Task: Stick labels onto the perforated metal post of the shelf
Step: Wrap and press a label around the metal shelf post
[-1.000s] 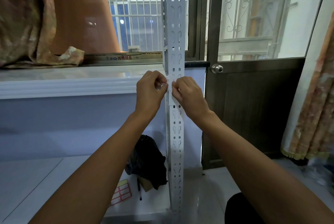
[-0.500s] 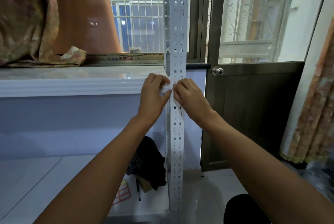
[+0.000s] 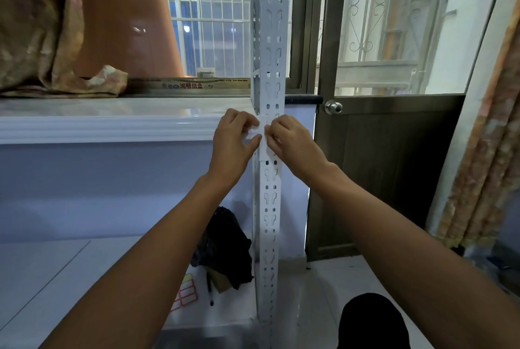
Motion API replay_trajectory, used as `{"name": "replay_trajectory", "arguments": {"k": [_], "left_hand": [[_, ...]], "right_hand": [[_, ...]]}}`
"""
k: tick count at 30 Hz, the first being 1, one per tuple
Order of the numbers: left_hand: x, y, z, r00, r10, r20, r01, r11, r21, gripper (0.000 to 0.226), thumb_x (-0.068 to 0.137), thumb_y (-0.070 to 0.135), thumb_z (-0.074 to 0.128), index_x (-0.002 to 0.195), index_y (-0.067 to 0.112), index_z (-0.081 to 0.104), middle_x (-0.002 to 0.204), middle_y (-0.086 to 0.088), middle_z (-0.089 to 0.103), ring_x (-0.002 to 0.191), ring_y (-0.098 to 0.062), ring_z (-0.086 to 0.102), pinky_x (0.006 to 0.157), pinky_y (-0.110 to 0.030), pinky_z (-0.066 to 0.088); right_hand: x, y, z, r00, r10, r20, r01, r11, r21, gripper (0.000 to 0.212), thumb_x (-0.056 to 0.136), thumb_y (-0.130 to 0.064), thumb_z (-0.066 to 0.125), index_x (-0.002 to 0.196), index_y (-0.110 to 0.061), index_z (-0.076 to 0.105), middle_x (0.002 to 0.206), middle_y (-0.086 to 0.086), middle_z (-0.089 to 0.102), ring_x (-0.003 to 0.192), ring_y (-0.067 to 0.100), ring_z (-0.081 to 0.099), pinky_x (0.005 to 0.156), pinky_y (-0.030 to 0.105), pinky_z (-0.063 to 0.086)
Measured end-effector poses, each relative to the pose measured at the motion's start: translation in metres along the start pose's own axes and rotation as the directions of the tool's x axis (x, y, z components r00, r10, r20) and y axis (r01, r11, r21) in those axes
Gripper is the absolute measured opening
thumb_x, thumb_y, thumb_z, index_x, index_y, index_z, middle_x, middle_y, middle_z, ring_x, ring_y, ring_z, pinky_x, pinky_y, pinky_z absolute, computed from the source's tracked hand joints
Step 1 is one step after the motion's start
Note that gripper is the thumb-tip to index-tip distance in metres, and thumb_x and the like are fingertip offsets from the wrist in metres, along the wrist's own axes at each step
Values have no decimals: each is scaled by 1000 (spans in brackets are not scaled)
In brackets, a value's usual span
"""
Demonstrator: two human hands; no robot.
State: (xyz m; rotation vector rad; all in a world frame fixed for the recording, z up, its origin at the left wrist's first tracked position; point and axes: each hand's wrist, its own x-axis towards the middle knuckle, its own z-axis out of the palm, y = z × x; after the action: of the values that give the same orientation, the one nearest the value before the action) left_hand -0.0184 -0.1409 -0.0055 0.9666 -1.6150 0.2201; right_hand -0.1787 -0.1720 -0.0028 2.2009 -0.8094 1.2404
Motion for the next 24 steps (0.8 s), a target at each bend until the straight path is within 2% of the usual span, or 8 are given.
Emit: {"name": "replay_trajectory", "arguments": {"k": [2, 5, 10, 13, 17, 22, 24], "left_hand": [[0, 0, 0, 1000, 1, 0, -1, 1000, -1, 24, 81, 6, 79, 101, 12, 67, 104, -1, 57, 89, -10, 57, 82, -12, 48], [1, 0, -1, 1000, 6, 12, -6, 1000, 15, 25, 81, 5, 78, 101, 12, 67, 103, 0, 57, 88, -9, 56, 81, -10, 47], [3, 0, -2, 1000, 14, 28, -15, 999, 37, 24, 82, 7, 78, 102, 13, 67, 103, 0, 57, 89, -11, 57, 81, -16, 50], [4, -1, -2, 1000, 14, 28, -15, 999, 48, 24, 82, 7, 79, 101, 12, 67, 103, 0, 57, 87, -10, 56, 80, -14, 49], [5, 0, -5, 999, 1, 34, -3, 999, 34, 22, 81, 7, 80, 99, 12, 68, 99, 0, 59, 80, -3, 54, 76, -6, 44], [4, -5, -10, 998, 20, 57, -20, 1000, 12, 20, 80, 5, 79, 94, 12, 68, 95, 0, 57, 79, 0, 54, 74, -8, 44], [4, -5, -11, 997, 31, 68, -31, 999, 10, 19, 80, 5, 79, 93, 12, 68, 94, -1, 57, 79, -1, 54, 75, -9, 44]], "right_hand": [[1, 0, 1, 999, -14, 30, 15, 999, -39, 3, 92, -4, 68, 92, -1, 68, 92, 13, 65, 82, 25, 61, 78, 24, 47], [4, -2, 4, 997, 2, 81, 7, 993, -116, 5, 89, -4, 71, 92, -3, 67, 93, 13, 64, 82, 27, 61, 74, 36, 57], [10, -8, 1, 997, 31, 77, -21, 992, -128, 6, 89, -3, 68, 89, -2, 62, 87, 14, 62, 75, 26, 57, 65, 35, 50], [14, -10, -2, 995, 53, 84, -43, 992, -115, 7, 89, -4, 66, 88, -2, 59, 84, 14, 59, 73, 26, 55, 62, 33, 45], [16, -9, -3, 992, 109, 65, -107, 994, -32, 5, 92, -4, 60, 89, -3, 57, 83, 12, 58, 71, 24, 54, 65, 40, 52], [-3, -13, -9, 982, 191, -4, -190, 977, 94, 16, 101, -11, 55, 106, 0, 67, 98, 13, 66, 87, 25, 63, 79, 36, 54], [-10, -16, -9, 982, 188, -12, -187, 979, 84, 19, 102, -12, 55, 107, 1, 67, 100, 14, 65, 89, 27, 63, 77, 35, 56]]}}
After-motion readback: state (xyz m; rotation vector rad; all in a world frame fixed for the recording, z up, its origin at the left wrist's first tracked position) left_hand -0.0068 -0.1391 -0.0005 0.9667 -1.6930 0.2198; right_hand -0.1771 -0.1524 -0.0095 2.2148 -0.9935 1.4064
